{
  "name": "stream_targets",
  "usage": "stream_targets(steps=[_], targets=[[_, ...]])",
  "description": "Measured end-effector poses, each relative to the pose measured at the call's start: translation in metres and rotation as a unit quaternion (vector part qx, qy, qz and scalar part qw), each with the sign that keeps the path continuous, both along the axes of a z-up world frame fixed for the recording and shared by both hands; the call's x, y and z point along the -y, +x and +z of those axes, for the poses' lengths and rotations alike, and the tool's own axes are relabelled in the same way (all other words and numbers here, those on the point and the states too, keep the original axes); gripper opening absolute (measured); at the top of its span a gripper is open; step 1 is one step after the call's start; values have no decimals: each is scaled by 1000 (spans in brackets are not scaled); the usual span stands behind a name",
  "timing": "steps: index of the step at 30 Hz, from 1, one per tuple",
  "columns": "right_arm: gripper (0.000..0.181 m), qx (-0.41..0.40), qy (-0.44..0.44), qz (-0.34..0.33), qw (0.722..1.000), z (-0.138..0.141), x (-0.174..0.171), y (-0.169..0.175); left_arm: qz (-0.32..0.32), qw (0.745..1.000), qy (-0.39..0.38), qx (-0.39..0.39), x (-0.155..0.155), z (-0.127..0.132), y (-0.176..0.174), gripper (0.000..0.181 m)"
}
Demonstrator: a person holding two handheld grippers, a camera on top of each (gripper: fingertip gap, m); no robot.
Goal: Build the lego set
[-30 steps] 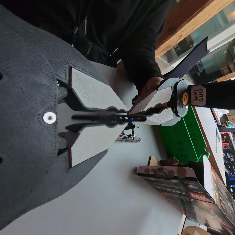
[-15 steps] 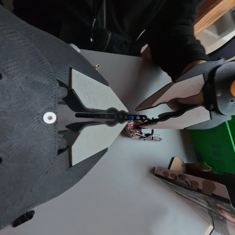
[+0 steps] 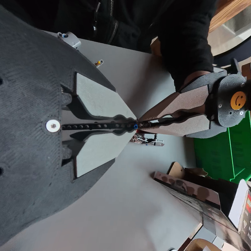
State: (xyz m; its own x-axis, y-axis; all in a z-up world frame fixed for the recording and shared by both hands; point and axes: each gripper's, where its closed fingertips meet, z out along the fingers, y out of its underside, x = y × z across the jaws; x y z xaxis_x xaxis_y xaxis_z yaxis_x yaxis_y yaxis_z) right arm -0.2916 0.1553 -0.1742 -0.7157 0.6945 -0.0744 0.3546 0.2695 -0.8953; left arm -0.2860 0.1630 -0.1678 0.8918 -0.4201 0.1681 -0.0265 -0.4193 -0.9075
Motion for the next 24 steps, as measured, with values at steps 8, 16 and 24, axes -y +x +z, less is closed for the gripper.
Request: stream_targets(steps=[8,16,24], targets=[[3,9,-14,13,1000,3,0,7,-14,999,-8,-35,5,-3,2,2],[3,5,-15,14,1000,2,2,6,-12,1000,-1,-10,3,-2,3,3],[3,8,-105,11,994,14,4,5,-1,999,19,28,2,9,5,3]])
